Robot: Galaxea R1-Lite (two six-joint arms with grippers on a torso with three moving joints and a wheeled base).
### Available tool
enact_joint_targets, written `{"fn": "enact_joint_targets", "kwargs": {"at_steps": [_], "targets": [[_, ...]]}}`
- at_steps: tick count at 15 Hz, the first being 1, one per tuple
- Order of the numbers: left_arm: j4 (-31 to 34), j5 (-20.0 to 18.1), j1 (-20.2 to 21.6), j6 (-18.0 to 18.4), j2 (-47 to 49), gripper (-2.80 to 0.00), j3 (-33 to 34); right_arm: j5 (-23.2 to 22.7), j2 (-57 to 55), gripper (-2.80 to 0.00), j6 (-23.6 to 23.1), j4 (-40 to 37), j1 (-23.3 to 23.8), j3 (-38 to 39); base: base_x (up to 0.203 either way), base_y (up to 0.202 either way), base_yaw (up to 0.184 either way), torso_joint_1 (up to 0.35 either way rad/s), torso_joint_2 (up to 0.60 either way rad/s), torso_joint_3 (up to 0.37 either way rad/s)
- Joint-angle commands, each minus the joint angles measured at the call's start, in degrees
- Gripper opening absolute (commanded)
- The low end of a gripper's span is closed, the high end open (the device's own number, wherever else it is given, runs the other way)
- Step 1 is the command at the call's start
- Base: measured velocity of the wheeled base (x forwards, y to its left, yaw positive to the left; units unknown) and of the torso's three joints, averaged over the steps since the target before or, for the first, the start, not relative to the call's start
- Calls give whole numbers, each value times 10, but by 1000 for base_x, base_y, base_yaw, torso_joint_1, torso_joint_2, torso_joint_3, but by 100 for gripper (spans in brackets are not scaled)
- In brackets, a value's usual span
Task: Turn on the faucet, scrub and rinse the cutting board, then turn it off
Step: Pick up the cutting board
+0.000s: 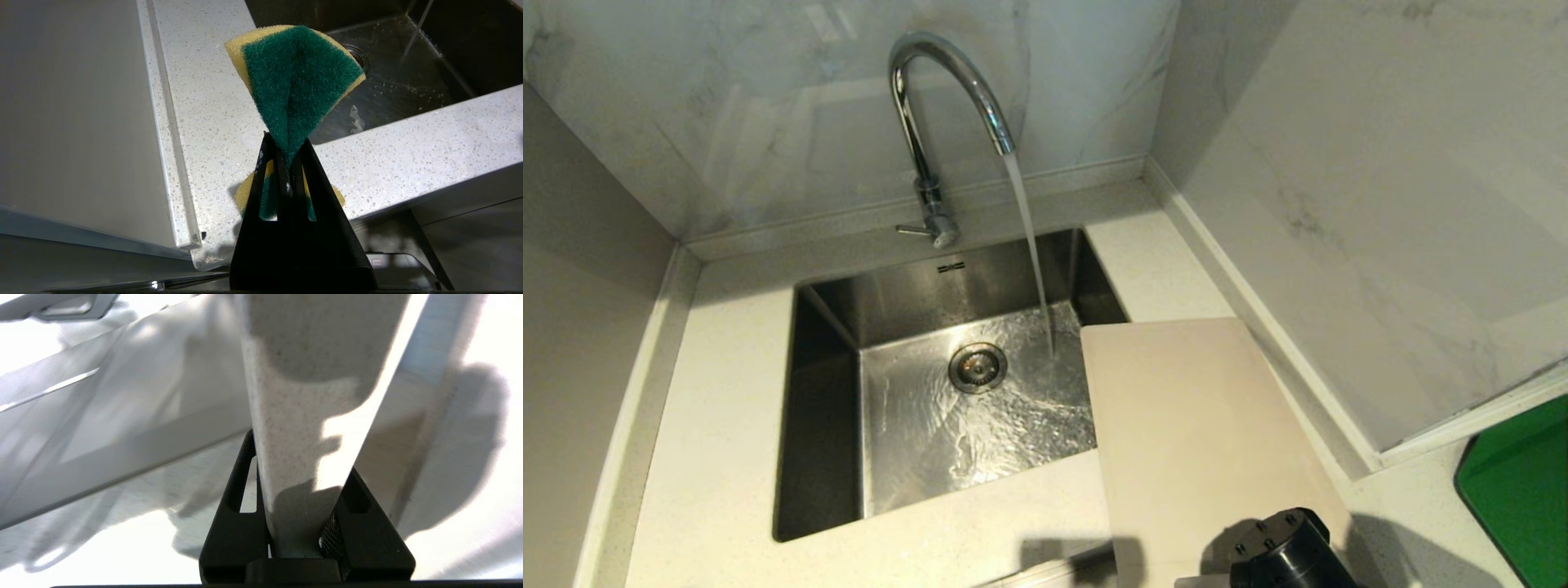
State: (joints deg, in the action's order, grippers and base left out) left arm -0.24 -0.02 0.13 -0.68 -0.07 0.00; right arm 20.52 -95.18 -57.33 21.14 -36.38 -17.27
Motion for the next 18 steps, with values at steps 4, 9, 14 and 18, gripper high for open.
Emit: {"fn": "enact_joint_targets", "kwargs": {"at_steps": [4,9,14,18], "targets": [[0,0,0,0,1,-280,1,26,138,-280,-82,-119,12,-45,0,0,0,0,0,0],[0,0,0,0,1,-280,1,56,254,-280,-170,-341,16,-149,0,0,0,0,0,0],[-1,0,0,0,1,-280,1,103,300,-280,-299,-359,16,-189,0,0,0,0,0,0],[0,0,0,0,1,-280,1,115,327,-280,-337,-347,16,-190,0,0,0,0,0,0]]}}
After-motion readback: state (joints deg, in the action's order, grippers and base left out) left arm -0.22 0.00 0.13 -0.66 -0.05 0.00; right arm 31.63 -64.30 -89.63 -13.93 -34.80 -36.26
